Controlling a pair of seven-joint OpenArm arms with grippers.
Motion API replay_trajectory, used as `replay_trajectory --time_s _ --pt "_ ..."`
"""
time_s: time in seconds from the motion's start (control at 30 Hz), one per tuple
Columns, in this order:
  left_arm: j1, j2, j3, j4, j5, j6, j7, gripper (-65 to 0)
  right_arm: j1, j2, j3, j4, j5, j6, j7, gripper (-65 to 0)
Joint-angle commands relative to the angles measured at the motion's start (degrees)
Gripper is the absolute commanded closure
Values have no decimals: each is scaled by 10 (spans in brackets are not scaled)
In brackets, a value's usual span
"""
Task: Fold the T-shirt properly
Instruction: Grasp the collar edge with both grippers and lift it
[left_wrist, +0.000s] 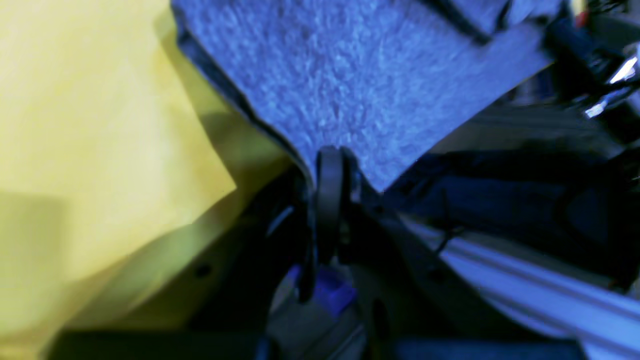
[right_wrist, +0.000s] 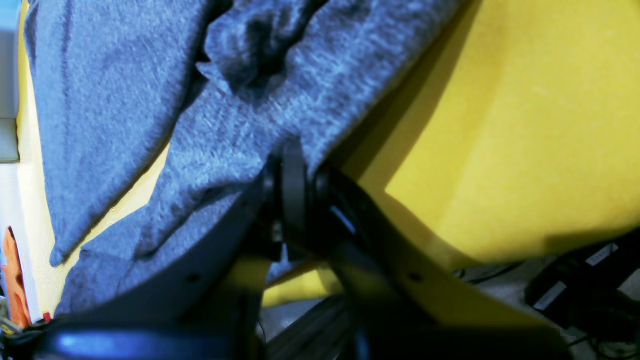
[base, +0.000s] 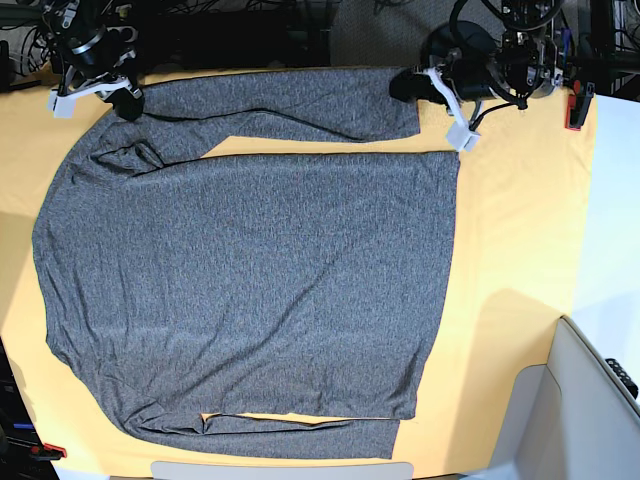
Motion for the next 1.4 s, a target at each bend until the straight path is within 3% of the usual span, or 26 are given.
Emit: replay_trajectory --time_s 0.0,0.23,0.43,0.63,0.87,1.13,1.37 --pt "-1 -10 -3 26 -11 -2 -1 -3 -12 13 -8 1 -42 -12 -24 0" --pt "-27 -10 -3 64 -13 -3 86 -2 -21 58 -50 82 -40 -12 -24 0" --pt "-102 -10 40 59 -12 -3 86 -2 29 95 -90 87 -38 -12 -24 0" --pt "-201 -10 90 -30 -12 -3 86 -2 115 100 -118 47 -38 -12 -24 0" --pt "-302 -10 88 -118 -12 -3 86 -2 205 100 -126 -10 -38 -12 -24 0" --pt "-346 -11 88 -123 -11 -3 86 -2 263 100 -126 -66 -38 -12 -24 0" --pt "-380 -11 88 -205 -11 -3 86 -2 291 100 -125 -128 -38 -12 -23 0"
